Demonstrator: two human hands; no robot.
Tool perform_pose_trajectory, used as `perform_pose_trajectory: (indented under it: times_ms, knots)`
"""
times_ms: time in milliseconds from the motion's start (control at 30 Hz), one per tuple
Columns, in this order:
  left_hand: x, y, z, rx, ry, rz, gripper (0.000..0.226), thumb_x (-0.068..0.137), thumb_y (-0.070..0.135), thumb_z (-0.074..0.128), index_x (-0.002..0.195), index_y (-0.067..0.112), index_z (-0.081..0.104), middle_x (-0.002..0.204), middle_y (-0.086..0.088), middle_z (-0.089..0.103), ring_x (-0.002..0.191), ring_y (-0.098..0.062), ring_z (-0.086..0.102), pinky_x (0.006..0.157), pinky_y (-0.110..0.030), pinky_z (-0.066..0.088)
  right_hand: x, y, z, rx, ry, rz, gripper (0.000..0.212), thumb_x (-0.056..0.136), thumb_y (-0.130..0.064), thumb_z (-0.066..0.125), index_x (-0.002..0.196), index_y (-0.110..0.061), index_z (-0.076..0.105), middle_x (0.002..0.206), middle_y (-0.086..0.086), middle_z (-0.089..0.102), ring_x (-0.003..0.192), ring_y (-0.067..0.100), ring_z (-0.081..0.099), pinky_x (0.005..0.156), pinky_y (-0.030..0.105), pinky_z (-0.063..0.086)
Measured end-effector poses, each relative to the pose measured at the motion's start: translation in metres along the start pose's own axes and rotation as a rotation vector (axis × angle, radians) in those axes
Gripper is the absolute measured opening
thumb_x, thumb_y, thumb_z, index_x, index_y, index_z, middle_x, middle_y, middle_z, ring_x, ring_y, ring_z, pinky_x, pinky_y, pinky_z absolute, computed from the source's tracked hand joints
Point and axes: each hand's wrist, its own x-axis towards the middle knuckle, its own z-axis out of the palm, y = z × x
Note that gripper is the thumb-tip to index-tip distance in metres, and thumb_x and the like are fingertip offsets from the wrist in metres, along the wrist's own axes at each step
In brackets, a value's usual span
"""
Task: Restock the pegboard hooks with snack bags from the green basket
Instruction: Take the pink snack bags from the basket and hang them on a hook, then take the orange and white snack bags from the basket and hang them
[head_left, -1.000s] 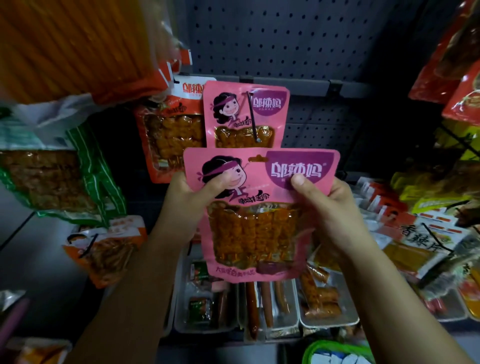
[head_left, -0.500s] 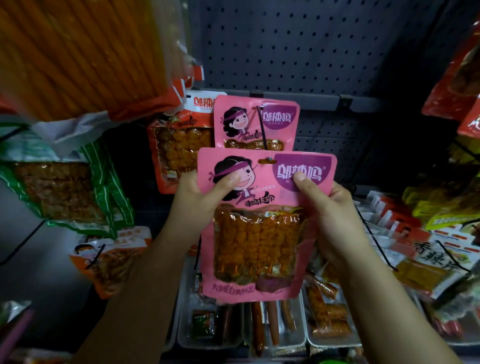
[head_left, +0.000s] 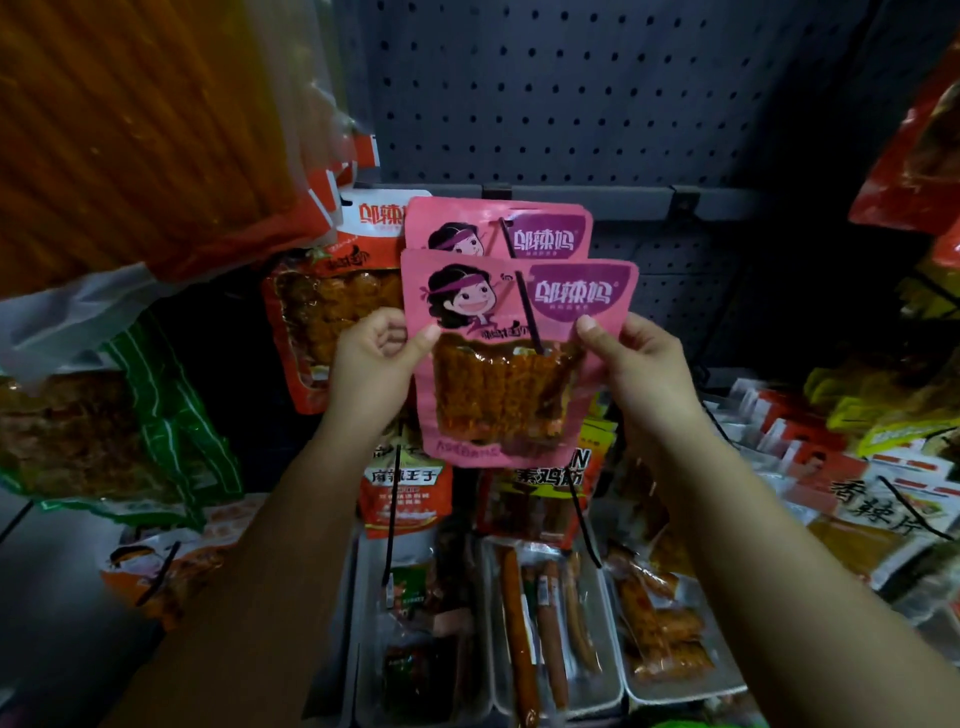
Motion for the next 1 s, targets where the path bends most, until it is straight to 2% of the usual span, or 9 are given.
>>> perform_pose_trajectory:
  times_ms: [100,267,333,433,667,767,800,867,1000]
  knots:
    - [0.025,-0.004,0.008,0.079,0.051,-0.002,0.015,0.085,0.018,0.068,0.077,0.03,0.062,0.075,0.013,0.066,0.062,0.008,0.062,0.057,-0.007,0.046,0.03,-0.001,0.011,-0.048,0.055,0.029,0.017,0.092,-0.019,0.06,0.075,-0.018,0.064,0.054,-0.01,0.063,0.054,0.008,0.058,0.064,0.031,0.053]
    - [0.054,-0.01,0.016,0.243,0.146,0.017,0.008,0.085,0.02,0.069,0.08,0.018,0.063,0.069,0.014,0.06,0.06,0.001,0.057,0.057,-0.011,0.046,0.07,0.005,0.029,-0.149,0.185,0.024,0.01,0.09,-0.021,0.063,0.085,-0.013,0.068,0.077,0.002,0.068,0.066,0.016,0.062,0.077,0.041,0.055]
    - [0.06,-0.011,0.019,0.331,0.177,0.037,0.01,0.084,0.023,0.069,0.08,0.017,0.061,0.066,0.017,0.055,0.058,0.005,0.051,0.049,-0.002,0.038,0.081,0.009,0.034,-0.19,0.248,0.012,0.012,0.089,-0.025,0.065,0.087,-0.014,0.069,0.087,0.004,0.071,0.078,0.02,0.067,0.081,0.041,0.056]
    - [0.063,-0.014,0.021,0.387,0.201,0.07,0.015,0.083,0.024,0.07,0.078,0.018,0.058,0.066,0.014,0.053,0.059,0.004,0.049,0.047,-0.001,0.035,0.089,0.015,0.039,-0.31,0.332,-0.047,0.023,0.088,-0.03,0.065,0.095,-0.008,0.069,0.093,0.005,0.072,0.083,0.02,0.067,0.076,0.031,0.053]
    - [0.054,-0.018,0.023,0.335,0.23,0.038,0.023,0.081,0.028,0.072,0.092,0.011,0.059,0.083,0.001,0.061,0.073,-0.012,0.057,0.059,-0.015,0.042,0.082,0.023,0.032,-0.408,0.355,-0.157,0.029,0.078,-0.029,0.076,0.095,-0.016,0.056,0.084,-0.007,0.059,0.076,0.011,0.057,0.058,0.008,0.037]
    - [0.038,-0.02,0.02,0.317,0.268,-0.021,0.036,0.077,0.027,0.076,0.101,0.008,0.056,0.09,0.001,0.058,0.076,-0.013,0.056,0.064,-0.023,0.046,0.073,0.031,0.024,-0.384,0.285,-0.034,0.05,0.076,-0.036,0.077,0.111,-0.011,0.052,0.092,-0.003,0.059,0.08,0.014,0.06,0.068,0.022,0.049]
    - [0.029,-0.02,0.019,0.317,0.279,-0.034,0.036,0.077,0.026,0.076,0.101,0.009,0.055,0.089,0.002,0.057,0.076,-0.013,0.055,0.065,-0.024,0.046,0.068,0.034,0.02,-0.356,0.256,0.011,0.053,0.077,-0.038,0.076,0.115,-0.011,0.051,0.091,-0.002,0.059,0.076,0.011,0.06,0.065,0.023,0.049]
    - [0.008,-0.019,0.021,0.292,0.265,-0.045,0.031,0.078,0.022,0.075,0.097,0.013,0.052,0.085,0.007,0.054,0.075,-0.011,0.054,0.065,-0.022,0.046,0.052,0.043,0.007,-0.314,0.227,0.062,0.046,0.08,-0.036,0.074,0.113,-0.014,0.052,0.083,-0.005,0.058,0.067,0.002,0.056,0.055,0.017,0.042]
    - [-0.049,-0.008,0.047,0.138,0.082,-0.032,0.017,0.084,0.009,0.067,0.085,0.017,0.053,0.077,0.006,0.055,0.066,0.006,0.055,0.062,-0.01,0.045,-0.002,0.071,-0.04,-0.153,0.14,0.148,0.014,0.087,-0.018,0.068,0.094,-0.019,0.057,0.074,-0.005,0.056,0.064,0.01,0.053,0.063,0.027,0.047]
